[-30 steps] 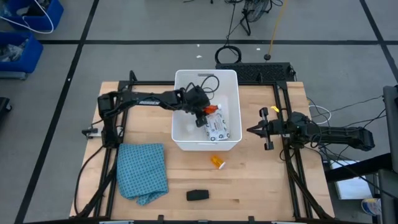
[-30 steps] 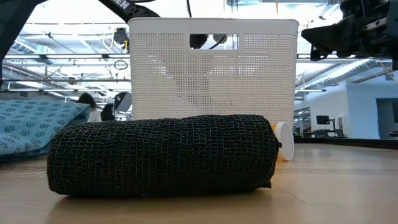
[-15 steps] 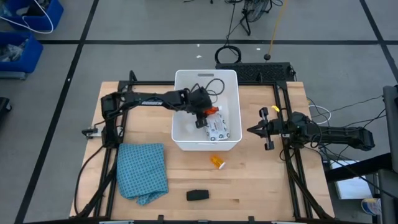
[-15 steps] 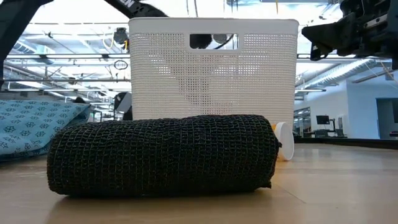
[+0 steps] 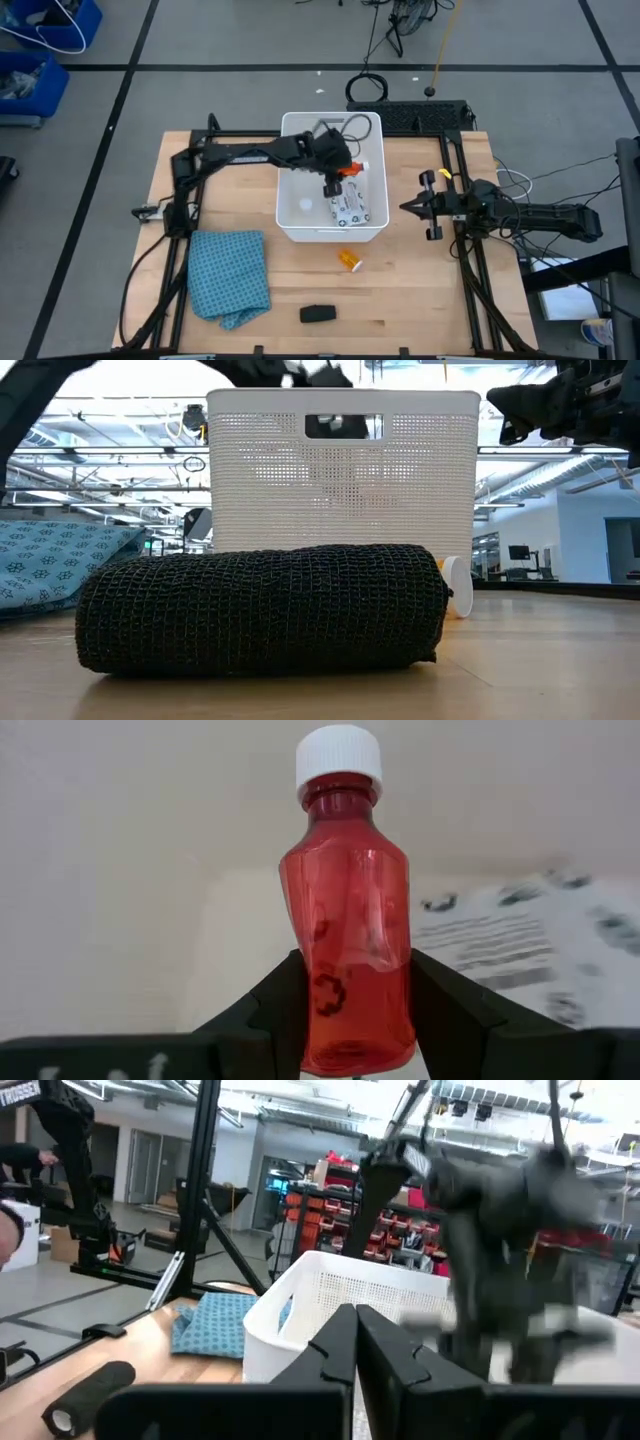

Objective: Pick & place medical supplies in basket/bin
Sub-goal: Put the red pill bottle into the white bin

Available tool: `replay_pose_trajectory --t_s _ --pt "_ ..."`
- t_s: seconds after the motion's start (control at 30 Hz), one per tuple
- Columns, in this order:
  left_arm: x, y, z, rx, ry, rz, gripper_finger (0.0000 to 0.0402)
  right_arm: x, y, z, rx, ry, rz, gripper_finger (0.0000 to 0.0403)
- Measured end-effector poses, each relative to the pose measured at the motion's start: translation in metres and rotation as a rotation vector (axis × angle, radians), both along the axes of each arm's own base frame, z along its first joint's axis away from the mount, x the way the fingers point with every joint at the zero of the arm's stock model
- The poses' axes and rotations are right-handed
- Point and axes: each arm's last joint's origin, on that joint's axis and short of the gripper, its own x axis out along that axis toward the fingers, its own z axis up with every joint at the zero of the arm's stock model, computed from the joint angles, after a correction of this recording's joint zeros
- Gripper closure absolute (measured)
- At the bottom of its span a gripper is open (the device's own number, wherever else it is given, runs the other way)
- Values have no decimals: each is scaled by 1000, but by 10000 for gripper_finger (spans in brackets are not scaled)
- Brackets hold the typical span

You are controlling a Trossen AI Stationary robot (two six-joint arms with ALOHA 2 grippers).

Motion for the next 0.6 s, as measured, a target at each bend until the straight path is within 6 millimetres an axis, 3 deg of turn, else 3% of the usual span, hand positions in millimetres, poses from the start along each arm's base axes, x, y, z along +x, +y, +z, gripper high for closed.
replay_pose_trajectory --t_s 0.23,0.47,0.6 --pt "14 0 -61 -65 147 13 252 -1 0 2 -69 -33 -15 403" --pt "16 0 -79 -64 215 28 252 -1 0 3 -102 -40 -24 403" --pt "16 0 -77 -54 206 18 241 -1 0 2 -101 -39 -24 403"
